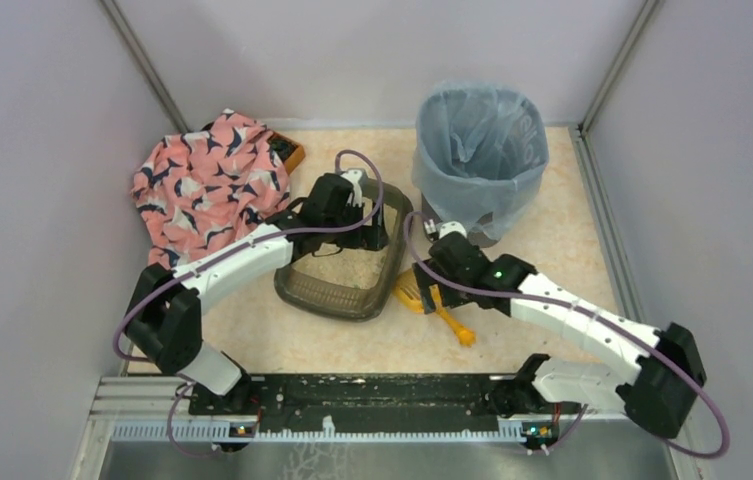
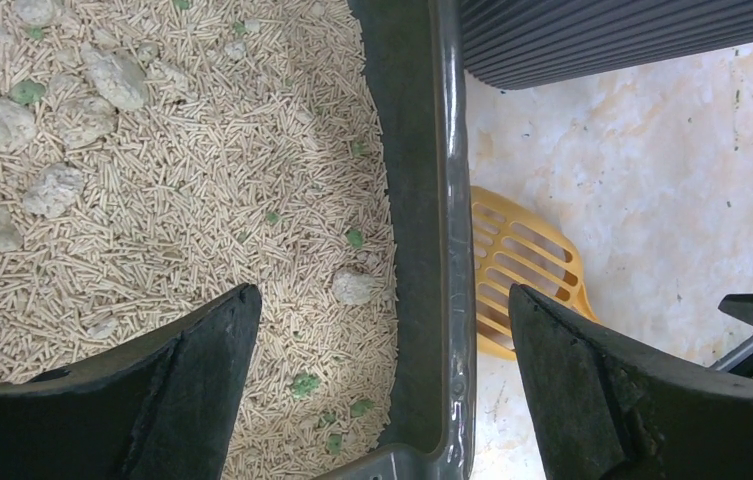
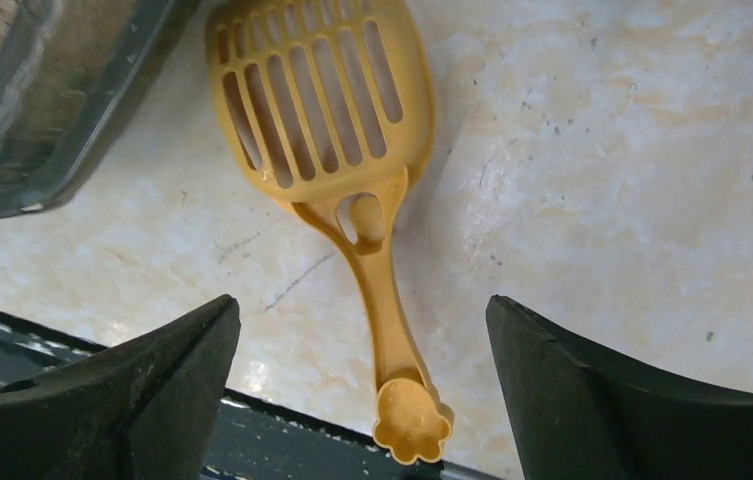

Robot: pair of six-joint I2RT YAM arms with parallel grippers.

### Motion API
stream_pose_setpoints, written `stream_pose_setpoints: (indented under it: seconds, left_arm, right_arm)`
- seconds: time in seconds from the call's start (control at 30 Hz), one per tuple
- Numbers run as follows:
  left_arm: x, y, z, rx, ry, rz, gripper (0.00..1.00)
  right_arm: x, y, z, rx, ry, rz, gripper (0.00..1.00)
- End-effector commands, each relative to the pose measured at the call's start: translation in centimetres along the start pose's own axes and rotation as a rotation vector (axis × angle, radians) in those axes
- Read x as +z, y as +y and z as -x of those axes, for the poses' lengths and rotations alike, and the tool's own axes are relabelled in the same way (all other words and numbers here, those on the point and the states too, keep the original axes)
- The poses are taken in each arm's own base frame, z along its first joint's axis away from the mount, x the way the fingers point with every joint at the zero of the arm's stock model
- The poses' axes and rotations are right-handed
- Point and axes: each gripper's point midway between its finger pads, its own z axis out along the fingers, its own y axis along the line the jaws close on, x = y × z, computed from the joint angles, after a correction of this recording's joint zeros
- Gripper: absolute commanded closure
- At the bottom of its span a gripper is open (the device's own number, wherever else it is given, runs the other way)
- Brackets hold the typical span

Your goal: Clean the litter box

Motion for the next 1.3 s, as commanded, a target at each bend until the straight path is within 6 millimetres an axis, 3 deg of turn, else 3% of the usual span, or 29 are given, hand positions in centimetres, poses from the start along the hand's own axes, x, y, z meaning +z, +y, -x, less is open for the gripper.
stream_pose_setpoints:
  seconds: [0.0, 0.5, 0.83, 0.97, 1.27]
  left_arm:
    - [-0.8, 0.1, 0.3, 0.008, -0.011, 0.008, 0.01]
    - [-0.8, 1.6, 0.0, 0.028, -0.027, 0.074, 0.01]
    - [-0.3, 1.7, -0.5, 0.026, -0.008, 0.073, 0.01]
    - [-0.3, 1.7, -0.7, 0.024, -0.002, 0.073, 0.01]
    - [-0.4, 1.7, -0.6, 0.019, -0.007, 0.071, 0.01]
  right_arm:
    - [-0.7, -1.0, 0.1, -0.038, 0.04, -0.171, 0.05]
    - [4.2, -0.1, -4.0, -0.037, 0.158, -0.149, 0.06]
    - [5.9, 0.3, -6.5, -0.023, 0.204, -0.11, 0.16]
    - [6.2, 0.3, -6.7, -0.019, 0.205, -0.109, 0.27]
    - [6.0, 0.1, -6.7, -0.016, 0.199, -0.114, 0.75]
